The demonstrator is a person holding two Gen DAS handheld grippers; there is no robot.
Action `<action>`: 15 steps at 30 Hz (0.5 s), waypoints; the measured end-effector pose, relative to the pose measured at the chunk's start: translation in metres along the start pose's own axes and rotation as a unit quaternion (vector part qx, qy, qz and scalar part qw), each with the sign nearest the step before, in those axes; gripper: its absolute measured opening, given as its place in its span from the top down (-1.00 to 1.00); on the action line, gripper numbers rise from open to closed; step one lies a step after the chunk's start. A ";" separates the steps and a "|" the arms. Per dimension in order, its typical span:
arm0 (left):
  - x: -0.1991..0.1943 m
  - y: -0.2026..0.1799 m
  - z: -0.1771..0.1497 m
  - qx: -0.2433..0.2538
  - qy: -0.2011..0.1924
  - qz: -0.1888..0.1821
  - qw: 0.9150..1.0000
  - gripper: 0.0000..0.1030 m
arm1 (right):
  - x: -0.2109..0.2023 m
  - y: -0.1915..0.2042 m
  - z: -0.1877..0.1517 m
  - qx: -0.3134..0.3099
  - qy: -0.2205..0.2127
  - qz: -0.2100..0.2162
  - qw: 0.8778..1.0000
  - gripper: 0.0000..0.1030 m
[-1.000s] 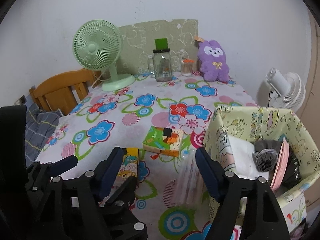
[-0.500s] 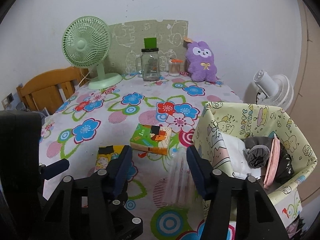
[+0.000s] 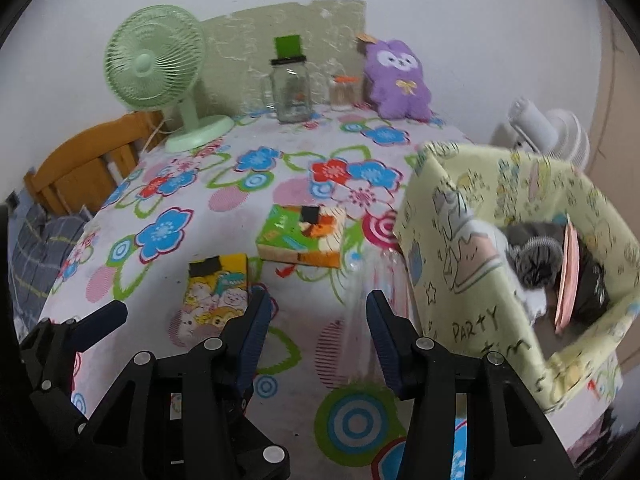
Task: Organize soft objects
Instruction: 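Grasp the cartoon tissue pack with the left gripper and lift it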
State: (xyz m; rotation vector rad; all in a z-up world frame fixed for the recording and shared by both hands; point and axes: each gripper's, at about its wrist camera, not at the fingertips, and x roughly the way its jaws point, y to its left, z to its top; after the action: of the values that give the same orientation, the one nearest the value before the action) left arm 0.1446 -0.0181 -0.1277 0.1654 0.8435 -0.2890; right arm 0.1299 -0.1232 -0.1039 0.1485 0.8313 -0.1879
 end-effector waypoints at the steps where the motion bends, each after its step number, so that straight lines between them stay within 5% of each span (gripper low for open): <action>1: 0.002 -0.001 0.000 0.004 0.001 0.001 1.000 -0.95 | 0.002 -0.002 -0.002 0.012 0.004 -0.003 1.000 -0.04; 10: 0.017 -0.007 -0.002 0.016 0.018 0.003 1.000 -0.83 | 0.029 -0.007 -0.004 0.019 0.042 -0.007 0.999 -0.01; 15: 0.021 -0.010 -0.001 0.016 0.018 -0.004 1.000 -0.83 | 0.038 -0.009 -0.001 0.011 0.044 -0.008 0.999 0.69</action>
State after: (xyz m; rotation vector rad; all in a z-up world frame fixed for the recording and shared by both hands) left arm 0.1537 -0.0313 -0.1445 0.1983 0.8765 -0.3071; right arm 0.1521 -0.1362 -0.1331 0.1712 0.9191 -0.2066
